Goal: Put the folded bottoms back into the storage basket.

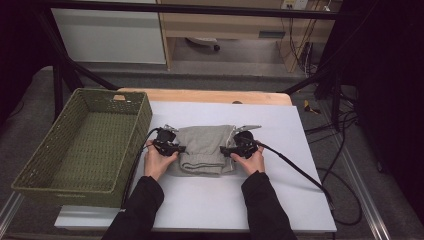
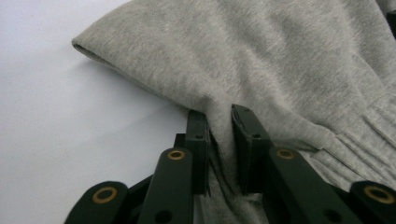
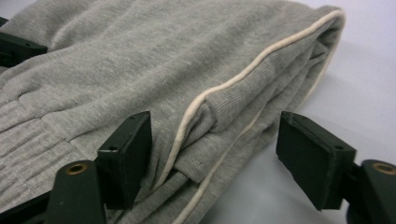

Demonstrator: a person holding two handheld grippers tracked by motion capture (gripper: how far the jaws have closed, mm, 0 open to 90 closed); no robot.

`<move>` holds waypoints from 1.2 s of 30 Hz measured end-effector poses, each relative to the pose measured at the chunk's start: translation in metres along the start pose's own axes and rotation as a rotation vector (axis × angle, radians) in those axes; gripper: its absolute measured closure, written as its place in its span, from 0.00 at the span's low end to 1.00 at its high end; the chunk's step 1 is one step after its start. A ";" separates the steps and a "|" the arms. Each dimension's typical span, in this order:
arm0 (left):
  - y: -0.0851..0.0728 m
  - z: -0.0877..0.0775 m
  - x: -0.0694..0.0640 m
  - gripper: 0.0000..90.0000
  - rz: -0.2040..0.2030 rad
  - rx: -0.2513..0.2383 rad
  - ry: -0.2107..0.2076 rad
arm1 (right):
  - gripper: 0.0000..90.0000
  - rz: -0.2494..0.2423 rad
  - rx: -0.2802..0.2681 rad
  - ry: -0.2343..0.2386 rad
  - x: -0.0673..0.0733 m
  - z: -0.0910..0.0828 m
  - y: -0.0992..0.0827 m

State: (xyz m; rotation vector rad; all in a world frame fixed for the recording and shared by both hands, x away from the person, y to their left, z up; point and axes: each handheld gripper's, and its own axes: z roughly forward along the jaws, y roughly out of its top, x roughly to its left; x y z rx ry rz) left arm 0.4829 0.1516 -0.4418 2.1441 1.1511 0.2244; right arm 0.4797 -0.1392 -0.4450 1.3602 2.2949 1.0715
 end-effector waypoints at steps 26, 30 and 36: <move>0.000 0.000 0.000 0.86 -0.005 0.002 0.000 | 0.69 0.081 0.034 0.059 0.003 0.001 -0.001; 0.000 0.000 0.000 0.86 -0.003 -0.002 0.000 | 0.75 0.097 0.031 0.062 0.003 0.002 -0.001; 0.002 0.000 0.002 0.88 -0.036 0.007 -0.016 | 0.80 0.103 0.028 0.065 0.003 0.001 0.000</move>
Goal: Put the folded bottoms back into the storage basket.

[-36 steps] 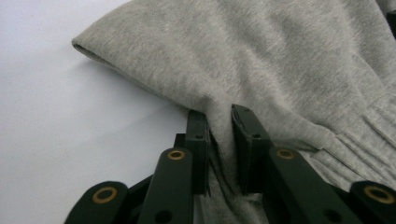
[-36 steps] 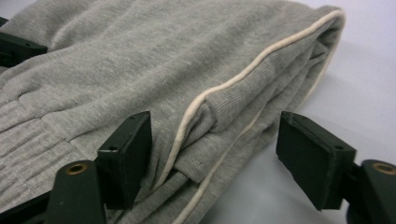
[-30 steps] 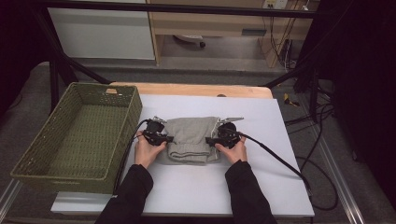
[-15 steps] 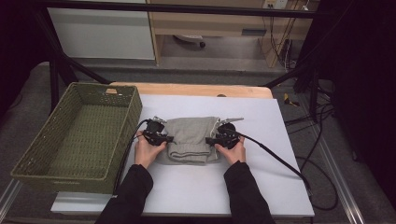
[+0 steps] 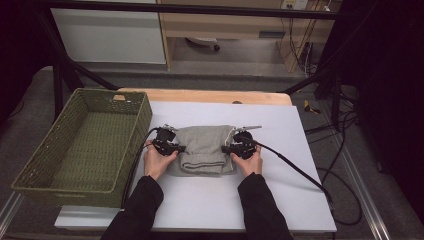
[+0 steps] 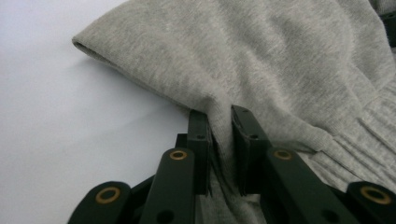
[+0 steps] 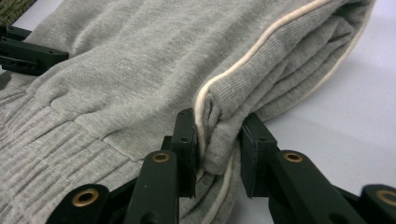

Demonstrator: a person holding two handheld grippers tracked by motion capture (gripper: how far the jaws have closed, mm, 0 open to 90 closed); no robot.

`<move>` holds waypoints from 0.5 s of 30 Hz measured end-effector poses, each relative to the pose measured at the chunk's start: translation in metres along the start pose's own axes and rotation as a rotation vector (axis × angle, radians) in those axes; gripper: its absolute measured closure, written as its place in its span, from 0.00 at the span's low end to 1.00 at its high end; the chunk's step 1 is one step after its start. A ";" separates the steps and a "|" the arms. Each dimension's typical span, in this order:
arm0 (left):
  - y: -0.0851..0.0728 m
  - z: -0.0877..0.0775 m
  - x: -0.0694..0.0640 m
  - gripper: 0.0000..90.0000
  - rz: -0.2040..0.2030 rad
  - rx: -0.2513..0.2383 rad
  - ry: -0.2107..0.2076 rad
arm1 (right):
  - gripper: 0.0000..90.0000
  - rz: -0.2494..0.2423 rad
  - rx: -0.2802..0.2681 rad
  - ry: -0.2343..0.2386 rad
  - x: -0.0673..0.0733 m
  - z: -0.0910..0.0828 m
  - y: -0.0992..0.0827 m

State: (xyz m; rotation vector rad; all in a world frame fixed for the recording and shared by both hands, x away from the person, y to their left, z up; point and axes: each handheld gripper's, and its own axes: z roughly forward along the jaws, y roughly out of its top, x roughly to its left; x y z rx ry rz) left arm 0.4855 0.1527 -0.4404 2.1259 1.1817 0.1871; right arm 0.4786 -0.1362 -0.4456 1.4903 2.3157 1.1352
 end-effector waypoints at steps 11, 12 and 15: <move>0.008 -0.010 -0.004 0.90 -0.003 -0.013 0.000 | 0.81 -0.012 -0.028 0.003 0.001 -0.005 0.001; 0.009 -0.012 -0.005 0.90 0.002 -0.014 0.002 | 0.81 -0.013 -0.029 0.003 0.001 -0.005 0.001; 0.012 -0.015 -0.008 0.90 0.011 -0.021 0.007 | 0.81 -0.018 -0.035 0.003 0.002 -0.007 0.001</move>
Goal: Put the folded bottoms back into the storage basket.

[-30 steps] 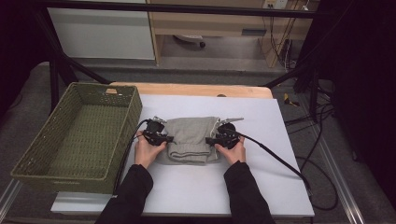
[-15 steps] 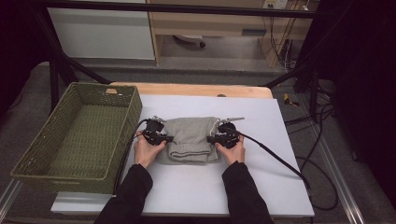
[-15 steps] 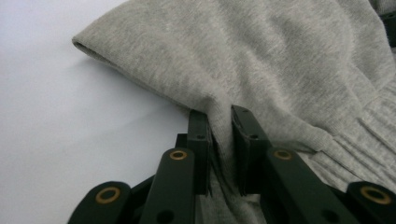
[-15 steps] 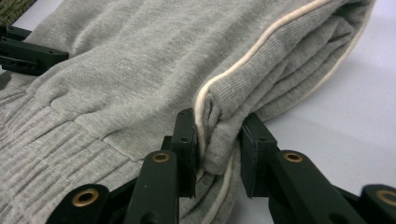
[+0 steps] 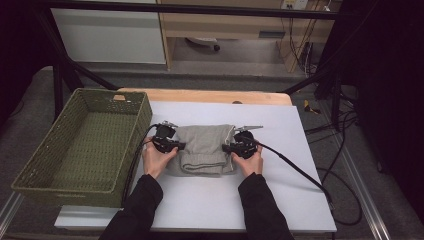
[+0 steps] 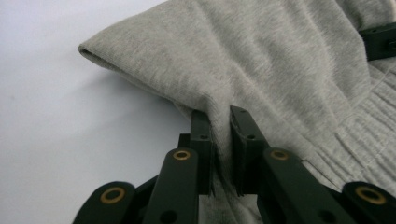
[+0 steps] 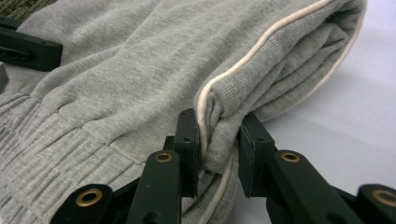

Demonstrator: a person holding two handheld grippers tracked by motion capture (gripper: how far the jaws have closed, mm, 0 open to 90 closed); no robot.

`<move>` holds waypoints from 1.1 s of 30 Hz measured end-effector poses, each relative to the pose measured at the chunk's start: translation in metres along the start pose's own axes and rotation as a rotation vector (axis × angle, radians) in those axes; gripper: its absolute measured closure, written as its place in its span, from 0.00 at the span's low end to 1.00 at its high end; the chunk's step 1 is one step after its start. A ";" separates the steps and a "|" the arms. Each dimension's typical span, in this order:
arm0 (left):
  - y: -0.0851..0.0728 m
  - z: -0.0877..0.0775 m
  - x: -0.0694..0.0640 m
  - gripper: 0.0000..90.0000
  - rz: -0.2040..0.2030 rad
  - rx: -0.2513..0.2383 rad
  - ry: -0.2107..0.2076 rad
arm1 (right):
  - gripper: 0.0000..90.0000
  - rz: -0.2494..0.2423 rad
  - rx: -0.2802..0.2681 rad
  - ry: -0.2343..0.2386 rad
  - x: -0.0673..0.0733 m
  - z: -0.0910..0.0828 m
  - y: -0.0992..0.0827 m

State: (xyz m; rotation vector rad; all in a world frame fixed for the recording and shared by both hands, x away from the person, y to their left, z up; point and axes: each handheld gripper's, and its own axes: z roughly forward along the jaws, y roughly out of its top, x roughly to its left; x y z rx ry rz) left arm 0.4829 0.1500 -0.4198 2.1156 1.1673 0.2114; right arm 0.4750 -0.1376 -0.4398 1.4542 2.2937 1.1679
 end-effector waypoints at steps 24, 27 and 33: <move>0.009 -0.024 -0.014 0.90 0.046 -0.060 -0.005 | 0.81 -0.023 -0.062 0.007 0.006 -0.023 0.004; 0.009 -0.028 -0.016 0.90 0.053 -0.066 -0.008 | 0.81 -0.023 -0.070 0.009 0.007 -0.028 0.004; 0.011 -0.037 -0.022 0.90 0.070 -0.079 -0.012 | 0.81 -0.022 -0.083 0.016 0.009 -0.037 0.005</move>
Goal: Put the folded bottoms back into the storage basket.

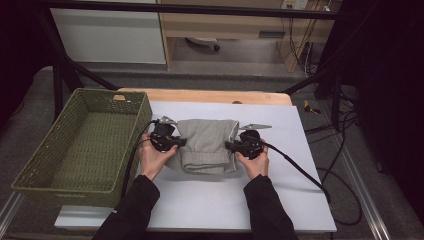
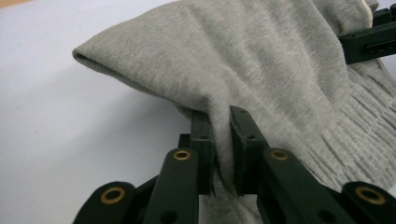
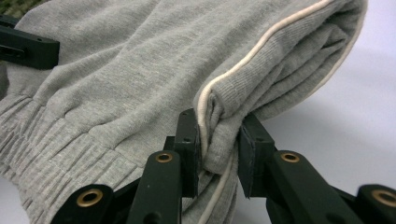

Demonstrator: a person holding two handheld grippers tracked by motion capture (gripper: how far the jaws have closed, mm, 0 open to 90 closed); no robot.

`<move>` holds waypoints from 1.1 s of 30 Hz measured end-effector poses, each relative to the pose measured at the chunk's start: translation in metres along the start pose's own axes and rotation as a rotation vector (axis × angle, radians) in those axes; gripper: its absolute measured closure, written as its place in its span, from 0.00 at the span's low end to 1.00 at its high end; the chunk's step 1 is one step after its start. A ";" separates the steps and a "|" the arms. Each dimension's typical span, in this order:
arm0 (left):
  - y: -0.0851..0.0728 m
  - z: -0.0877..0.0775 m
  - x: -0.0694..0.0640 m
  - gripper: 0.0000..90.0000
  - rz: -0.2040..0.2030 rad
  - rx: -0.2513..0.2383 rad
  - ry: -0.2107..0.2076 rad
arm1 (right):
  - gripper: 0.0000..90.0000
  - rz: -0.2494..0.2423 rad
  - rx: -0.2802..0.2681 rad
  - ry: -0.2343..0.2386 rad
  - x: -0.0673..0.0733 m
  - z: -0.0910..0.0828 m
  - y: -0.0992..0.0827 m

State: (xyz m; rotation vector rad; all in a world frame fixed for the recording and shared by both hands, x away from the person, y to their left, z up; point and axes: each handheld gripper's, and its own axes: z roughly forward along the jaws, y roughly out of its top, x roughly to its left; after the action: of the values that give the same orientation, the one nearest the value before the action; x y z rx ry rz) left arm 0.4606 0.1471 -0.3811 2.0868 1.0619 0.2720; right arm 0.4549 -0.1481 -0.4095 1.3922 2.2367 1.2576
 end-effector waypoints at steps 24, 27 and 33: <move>-0.003 -0.020 -0.011 0.90 0.040 -0.002 -0.017 | 0.81 -0.015 -0.032 0.023 0.013 -0.020 -0.006; -0.005 -0.023 -0.012 0.90 0.047 0.000 -0.018 | 0.81 -0.013 -0.033 0.031 0.015 -0.022 -0.007; -0.006 -0.030 -0.015 0.90 0.068 -0.001 -0.014 | 0.81 -0.007 -0.039 0.043 0.018 -0.026 -0.010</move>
State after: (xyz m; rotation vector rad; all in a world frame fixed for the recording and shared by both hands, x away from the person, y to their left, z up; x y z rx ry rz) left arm 0.4322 0.1539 -0.3628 2.1232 0.9838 0.2908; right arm 0.4244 -0.1488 -0.3967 1.3549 2.2303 1.3333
